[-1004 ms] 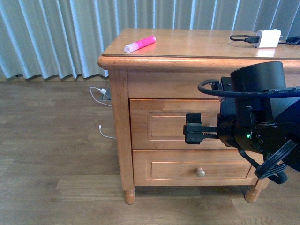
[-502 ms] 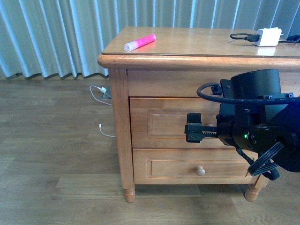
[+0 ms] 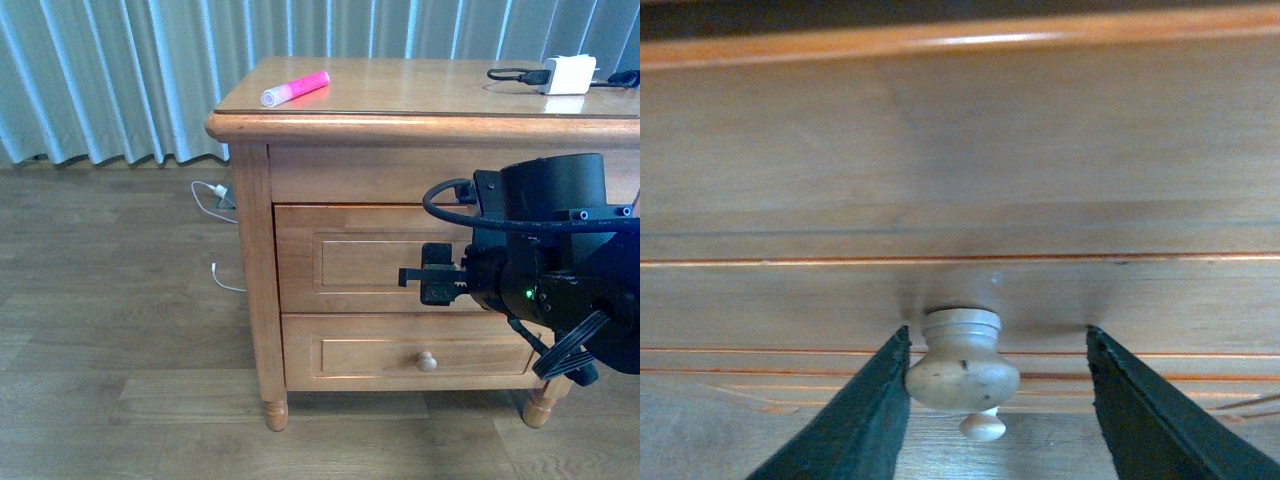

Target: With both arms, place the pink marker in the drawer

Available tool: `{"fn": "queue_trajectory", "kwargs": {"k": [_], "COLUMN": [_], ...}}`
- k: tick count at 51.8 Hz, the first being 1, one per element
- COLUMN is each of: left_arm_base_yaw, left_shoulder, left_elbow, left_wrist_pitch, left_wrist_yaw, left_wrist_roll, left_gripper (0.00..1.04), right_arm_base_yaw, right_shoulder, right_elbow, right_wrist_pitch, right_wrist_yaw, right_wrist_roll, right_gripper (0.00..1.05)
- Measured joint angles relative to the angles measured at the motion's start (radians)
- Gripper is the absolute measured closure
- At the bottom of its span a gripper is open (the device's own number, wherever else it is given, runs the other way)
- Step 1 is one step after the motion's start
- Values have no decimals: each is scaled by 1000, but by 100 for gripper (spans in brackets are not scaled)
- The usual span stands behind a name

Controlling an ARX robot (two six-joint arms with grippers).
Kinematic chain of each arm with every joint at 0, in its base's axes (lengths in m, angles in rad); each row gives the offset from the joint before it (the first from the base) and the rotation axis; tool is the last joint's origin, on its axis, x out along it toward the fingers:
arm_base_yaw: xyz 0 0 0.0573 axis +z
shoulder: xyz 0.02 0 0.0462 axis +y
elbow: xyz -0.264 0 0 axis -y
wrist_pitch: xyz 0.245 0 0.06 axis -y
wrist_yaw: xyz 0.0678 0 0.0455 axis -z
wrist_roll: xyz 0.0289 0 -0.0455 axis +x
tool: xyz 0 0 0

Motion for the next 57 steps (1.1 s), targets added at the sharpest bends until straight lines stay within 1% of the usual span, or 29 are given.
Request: {"fn": "queue_trajectory", "kwargs": {"k": [2,7,10,23,31,38,47,57], "left_arm_base_yaw": [0,0,0,0,0,0,0,0], "left_shoulder": [0,0,0,0,0,0,0,0], "left_elbow": [0,0,0,0,0,0,0,0], "left_wrist_pitch": [0,0,0,0,0,0,0,0], "left_wrist_yaw": [0,0,0,0,0,0,0,0], "left_wrist_roll": [0,0,0,0,0,0,0,0], "left_gripper": [6,6,6,6,6,6,6,6], "right_arm_base_yaw": [1,5,5,5,14,30,46,53], "right_shoulder": [0,0,-2,-39,-109,-225,-346,-486], "right_elbow": [0,-2,-5,-30,-103,-245,-391,-555], "right_wrist_pitch": [1,-1,-19,-69,-115,-153,-180,-189], "right_wrist_yaw": [0,-4,2,-5,-10,-17,-18,-53], "right_wrist_roll": [-6,-18,-30,-31,-20,16,22,25], "right_gripper": [60,77,81,81,82,82,82,83]}}
